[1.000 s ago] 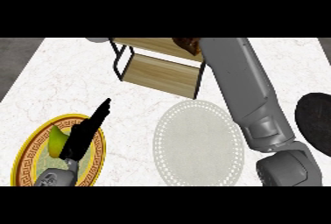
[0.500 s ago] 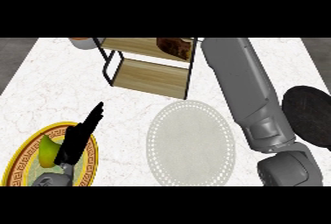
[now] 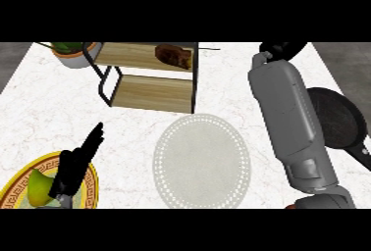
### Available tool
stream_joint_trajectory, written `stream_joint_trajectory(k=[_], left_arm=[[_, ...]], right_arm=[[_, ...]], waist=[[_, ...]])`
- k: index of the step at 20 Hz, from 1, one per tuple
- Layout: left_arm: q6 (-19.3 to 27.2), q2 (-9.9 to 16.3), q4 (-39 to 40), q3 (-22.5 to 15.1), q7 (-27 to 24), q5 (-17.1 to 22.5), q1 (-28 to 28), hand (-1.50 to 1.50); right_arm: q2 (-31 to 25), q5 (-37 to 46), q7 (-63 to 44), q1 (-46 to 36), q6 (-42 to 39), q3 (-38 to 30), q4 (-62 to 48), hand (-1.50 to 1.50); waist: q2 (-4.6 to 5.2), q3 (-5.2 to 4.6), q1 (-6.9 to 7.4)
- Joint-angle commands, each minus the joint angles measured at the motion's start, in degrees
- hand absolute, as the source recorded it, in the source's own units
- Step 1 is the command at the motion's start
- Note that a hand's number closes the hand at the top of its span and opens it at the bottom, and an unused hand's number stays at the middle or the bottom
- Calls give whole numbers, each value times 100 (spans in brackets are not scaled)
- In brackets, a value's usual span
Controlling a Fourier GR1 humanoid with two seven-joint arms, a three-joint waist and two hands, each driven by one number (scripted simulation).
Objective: Pick the sweet potato from the placemat and place it in the tiered shelf
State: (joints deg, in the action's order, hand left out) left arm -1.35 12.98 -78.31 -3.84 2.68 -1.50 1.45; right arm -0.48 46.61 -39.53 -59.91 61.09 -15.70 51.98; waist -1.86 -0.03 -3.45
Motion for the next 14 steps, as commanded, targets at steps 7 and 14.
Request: stream_joint_trajectory(k=[7, 14], left_arm=[[27, 7, -63, 110, 5, 55, 179, 0], [-215, 99, -270, 90, 73, 124, 123, 0]], right_arm=[[8, 302, -585, 2333, -1449, 975, 3224, -150], [-333, 549, -1416, 4215, -2688, 1356, 5902, -150]], waist=[[-15, -3, -196], [105, -3, 87]])
